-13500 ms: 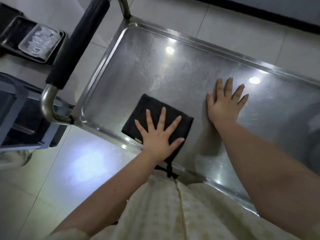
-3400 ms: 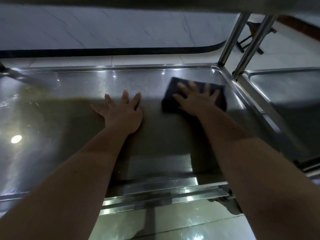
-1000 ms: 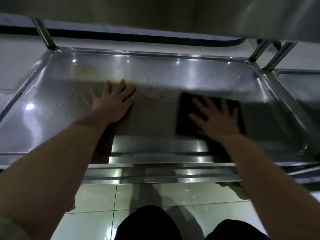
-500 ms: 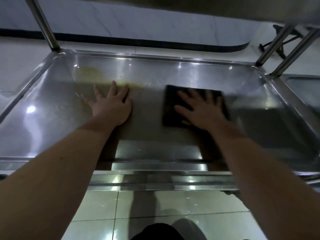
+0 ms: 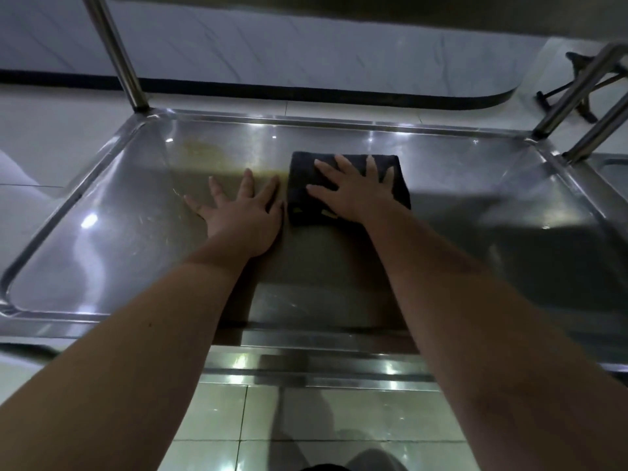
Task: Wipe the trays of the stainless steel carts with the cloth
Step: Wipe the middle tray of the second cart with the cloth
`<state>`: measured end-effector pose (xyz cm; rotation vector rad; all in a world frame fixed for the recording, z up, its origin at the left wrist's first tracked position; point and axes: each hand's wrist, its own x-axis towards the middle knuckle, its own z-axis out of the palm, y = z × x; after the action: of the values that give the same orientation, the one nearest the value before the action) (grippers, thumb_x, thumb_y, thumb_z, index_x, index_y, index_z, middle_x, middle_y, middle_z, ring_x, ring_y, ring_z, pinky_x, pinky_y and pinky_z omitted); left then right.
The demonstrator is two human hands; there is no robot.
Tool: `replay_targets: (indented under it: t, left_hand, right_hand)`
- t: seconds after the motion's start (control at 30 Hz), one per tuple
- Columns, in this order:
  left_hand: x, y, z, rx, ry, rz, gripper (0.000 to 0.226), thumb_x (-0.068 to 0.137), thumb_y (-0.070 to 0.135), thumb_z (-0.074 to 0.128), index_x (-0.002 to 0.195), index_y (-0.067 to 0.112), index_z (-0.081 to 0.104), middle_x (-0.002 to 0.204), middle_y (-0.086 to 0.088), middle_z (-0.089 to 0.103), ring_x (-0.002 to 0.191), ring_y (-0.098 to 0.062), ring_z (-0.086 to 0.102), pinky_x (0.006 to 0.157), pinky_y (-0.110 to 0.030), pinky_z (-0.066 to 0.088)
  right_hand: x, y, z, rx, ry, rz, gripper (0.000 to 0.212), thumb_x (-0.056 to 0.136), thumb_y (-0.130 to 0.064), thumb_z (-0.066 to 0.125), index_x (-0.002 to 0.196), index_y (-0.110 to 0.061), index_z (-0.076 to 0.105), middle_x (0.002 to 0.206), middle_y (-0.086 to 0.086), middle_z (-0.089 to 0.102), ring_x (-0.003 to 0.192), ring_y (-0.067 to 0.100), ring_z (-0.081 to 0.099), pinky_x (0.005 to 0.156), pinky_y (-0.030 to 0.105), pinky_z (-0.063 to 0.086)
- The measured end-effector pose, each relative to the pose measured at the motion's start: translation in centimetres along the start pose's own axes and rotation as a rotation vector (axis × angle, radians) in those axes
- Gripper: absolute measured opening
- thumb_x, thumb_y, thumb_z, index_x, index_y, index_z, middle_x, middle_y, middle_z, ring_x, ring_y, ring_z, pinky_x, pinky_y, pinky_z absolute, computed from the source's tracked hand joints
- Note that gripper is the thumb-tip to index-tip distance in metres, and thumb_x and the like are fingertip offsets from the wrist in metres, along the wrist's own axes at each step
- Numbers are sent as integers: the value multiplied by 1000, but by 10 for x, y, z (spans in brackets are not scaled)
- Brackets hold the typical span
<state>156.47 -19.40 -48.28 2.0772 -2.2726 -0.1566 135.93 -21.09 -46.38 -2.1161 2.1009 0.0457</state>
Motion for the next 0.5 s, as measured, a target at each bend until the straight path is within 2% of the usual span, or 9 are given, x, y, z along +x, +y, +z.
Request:
replay_targets:
  t: [0.07,0.17,0.23,0.3,0.37,0.5]
  left_hand:
    - [0,0,0,-9,8,5,55,92,65,8,146,56,-1,164,8,-4,144,-50,-13,100,-80,-9]
    - [0,1,2,-1,15,4,58,89,69,6,146,57,-2,164,8,-4,144,-50,-13,100,-80,-10]
    - [2,4,5,16,24,4,61,86,72,5,145,58,-2,164,7,-4,144,-51,-12,98,-80,-12]
    - [2,5,5,21,24,-3,62,85,73,4,145,58,-1,164,6,-3,144,-52,-12,98,-80,-14]
    - [2,6,4,10,12,3,61,86,73,6,146,58,-1,164,6,-4,144,-51,-13,98,-80,-15]
    - [-1,4,-1,5,2,-7,57,93,66,9,147,55,-1,164,7,-6,144,-50,-14,99,-80,-14]
  right_hand:
    - [-7,59,-7,-2,27,87,70,88,-78,26,149,-54,3,164,-9,-2,146,43,-10,111,69,-8]
    - [-31,151,-12,29,75,401,72,84,-82,25,148,-55,5,164,-9,2,146,47,-5,110,71,-4]
    - [-40,176,-13,73,47,565,74,83,-82,26,148,-54,5,164,-6,-1,145,48,-7,108,73,-6]
    - [-30,162,-16,151,31,666,75,84,-81,24,150,-52,4,164,-6,-5,144,49,-12,106,74,-9]
    - [-9,118,-17,165,31,613,72,86,-79,21,150,-52,2,164,-7,-7,143,50,-15,104,76,-11]
    - [15,-9,-1,38,70,143,66,90,-75,20,150,-52,5,164,-9,-1,144,49,-11,106,73,-11]
